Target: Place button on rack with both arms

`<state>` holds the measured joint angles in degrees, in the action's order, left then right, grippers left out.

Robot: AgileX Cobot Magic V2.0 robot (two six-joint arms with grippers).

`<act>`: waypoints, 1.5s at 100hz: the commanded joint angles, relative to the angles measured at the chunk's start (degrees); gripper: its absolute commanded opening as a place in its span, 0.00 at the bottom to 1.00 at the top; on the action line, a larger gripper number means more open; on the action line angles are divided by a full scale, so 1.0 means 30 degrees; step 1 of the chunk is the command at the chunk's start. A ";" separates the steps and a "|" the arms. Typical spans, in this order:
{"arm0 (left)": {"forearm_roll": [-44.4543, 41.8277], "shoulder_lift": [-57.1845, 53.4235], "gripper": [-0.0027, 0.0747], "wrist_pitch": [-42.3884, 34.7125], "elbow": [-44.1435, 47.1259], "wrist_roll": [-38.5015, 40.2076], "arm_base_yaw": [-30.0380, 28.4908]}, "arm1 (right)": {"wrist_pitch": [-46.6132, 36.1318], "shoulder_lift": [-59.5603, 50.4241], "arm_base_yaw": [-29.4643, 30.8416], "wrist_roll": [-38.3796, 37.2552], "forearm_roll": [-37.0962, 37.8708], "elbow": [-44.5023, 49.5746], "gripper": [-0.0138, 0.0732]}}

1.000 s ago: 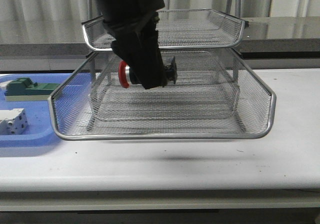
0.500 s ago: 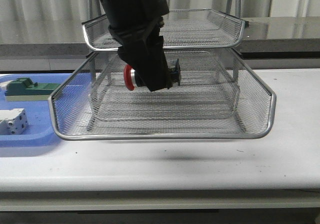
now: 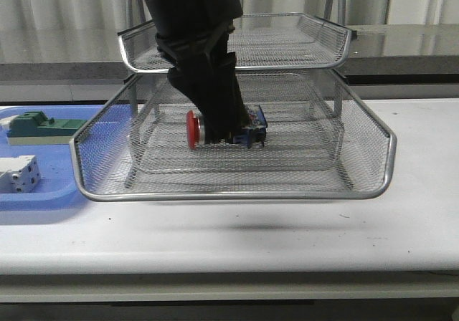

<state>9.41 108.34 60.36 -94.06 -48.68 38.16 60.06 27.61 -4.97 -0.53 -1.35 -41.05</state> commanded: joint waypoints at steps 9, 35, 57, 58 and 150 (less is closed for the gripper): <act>0.0514 -0.1427 0.62 0.1205 -0.1565 0.1002 0.0133 | -0.1030 0.0142 -0.0016 0.0021 0.0178 -0.0640 0.08; 0.0345 -0.3169 0.61 0.1948 -0.1700 0.2302 -0.0143 | -0.1030 0.0142 -0.0016 0.0021 0.0178 -0.0640 0.08; 0.0322 -0.5165 0.61 0.1937 -0.1623 0.3141 -0.1742 | -0.1030 0.0142 -0.0016 0.0021 0.0178 -0.0640 0.08; 0.0322 -0.5313 0.61 0.1937 -0.1588 0.3175 -0.1820 | -0.1030 0.0142 -0.0016 0.0021 0.0178 -0.0640 0.08; 0.3299 -1.9697 0.60 -0.9569 1.4261 0.5170 -1.1354 | -0.1030 0.0142 -0.0016 0.0021 0.0178 -0.0640 0.08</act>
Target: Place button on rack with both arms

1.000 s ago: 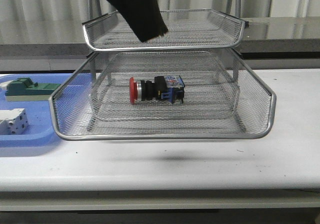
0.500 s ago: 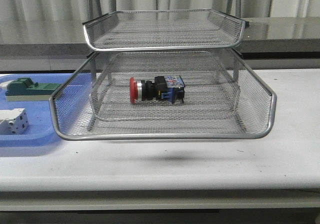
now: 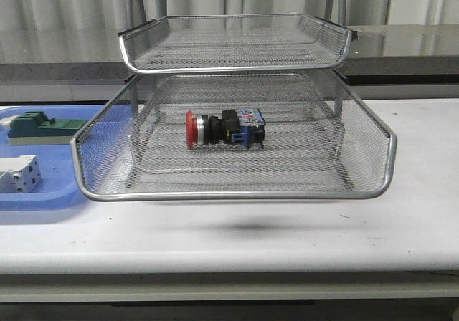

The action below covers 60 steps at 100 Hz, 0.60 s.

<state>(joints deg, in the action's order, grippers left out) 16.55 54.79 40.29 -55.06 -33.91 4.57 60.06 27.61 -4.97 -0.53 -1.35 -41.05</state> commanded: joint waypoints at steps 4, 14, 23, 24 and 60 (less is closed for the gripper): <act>0.1214 -0.2727 0.60 -0.3570 0.2246 0.0247 -0.0157 | -0.1030 0.0142 -0.0016 0.0021 0.0178 -0.0640 0.08; 0.1910 -0.4879 0.60 -0.5534 0.4409 0.0247 -0.0157 | -0.1030 0.0142 -0.0016 0.0021 0.0178 -0.0640 0.08; 0.2679 -0.6820 0.60 -0.6724 0.6184 0.0247 -0.0157 | -0.1030 0.0142 -0.0016 0.0021 0.0178 -0.0640 0.08; 0.2719 -0.6968 0.60 -0.6869 0.6432 0.0247 -0.0157 | -0.1030 0.0142 -0.0016 0.0021 0.0178 -0.0640 0.08; 0.4451 -1.3133 0.60 -0.8056 1.0684 0.0247 -0.0157 | -0.1030 0.0142 -0.0016 0.0021 0.0178 -0.0640 0.08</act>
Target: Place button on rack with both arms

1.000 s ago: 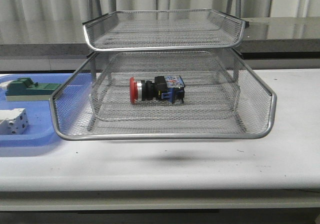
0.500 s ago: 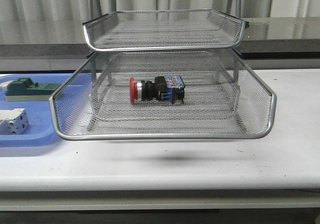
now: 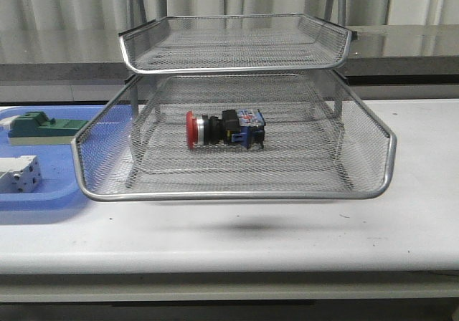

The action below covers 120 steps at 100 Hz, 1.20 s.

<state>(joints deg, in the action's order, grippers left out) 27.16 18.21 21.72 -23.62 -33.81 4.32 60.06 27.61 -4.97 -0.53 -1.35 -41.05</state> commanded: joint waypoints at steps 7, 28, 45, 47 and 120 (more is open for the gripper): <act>0.1342 -0.1776 0.60 -0.2454 0.0878 0.0215 -0.0075 | -0.1030 0.0142 -0.0016 0.0021 0.0178 -0.0640 0.08; 0.1753 -0.2594 0.60 -0.4371 0.2327 0.0215 -0.0075 | -0.1030 0.0142 -0.0016 0.0021 0.0178 -0.0640 0.08; 0.1793 -0.2594 0.60 -0.5134 0.2525 0.0215 -0.0075 | -0.1030 0.0142 -0.0016 0.0021 0.0178 -0.0640 0.08; 0.1793 -0.2594 0.60 -0.5134 0.2525 0.0215 -0.0075 | -0.1030 0.0142 -0.0016 0.0021 0.0178 -0.0640 0.08; 0.1793 -0.2594 0.01 -0.5134 0.2525 0.0215 -0.0075 | -0.1030 0.0142 -0.0016 0.0021 0.0178 -0.0640 0.08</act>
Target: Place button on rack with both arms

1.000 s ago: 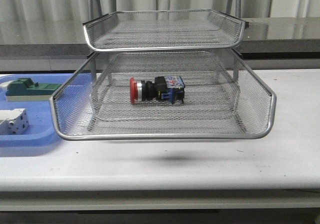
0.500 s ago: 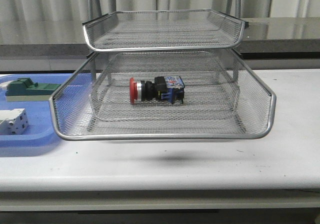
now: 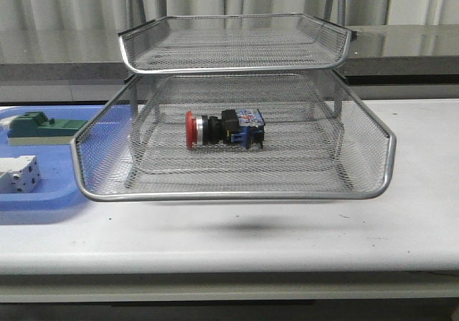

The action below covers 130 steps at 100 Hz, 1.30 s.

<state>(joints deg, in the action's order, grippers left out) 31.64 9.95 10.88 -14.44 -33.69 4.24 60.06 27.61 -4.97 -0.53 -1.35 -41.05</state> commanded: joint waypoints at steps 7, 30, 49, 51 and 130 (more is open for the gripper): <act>0.0302 0.0160 0.01 -0.1520 -0.0533 0.0175 -0.0047 | -0.1030 0.0142 -0.0016 0.0021 0.0178 -0.0640 0.08; 0.0302 0.0160 0.01 -0.1520 -0.0533 0.0175 -0.0047 | -0.1030 0.0142 -0.0016 0.0021 0.0178 -0.0640 0.08; 0.0302 0.0160 0.01 -0.1520 -0.0533 0.0175 -0.0047 | -0.1186 0.0142 -0.0016 0.0021 0.0057 -0.0640 0.08; 0.0302 0.0160 0.01 -0.1520 -0.0533 0.0175 -0.0047 | -0.1293 0.0142 -0.0016 0.0021 -0.0001 -0.0640 0.08; 0.0302 0.0160 0.01 -0.1520 -0.0533 0.0175 -0.0047 | -0.2791 0.8640 -0.0979 0.9985 -1.0970 -0.0640 0.09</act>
<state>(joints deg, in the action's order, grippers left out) 31.64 9.95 10.49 -14.44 -33.57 4.24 54.87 51.73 -6.28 24.85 -30.03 -41.05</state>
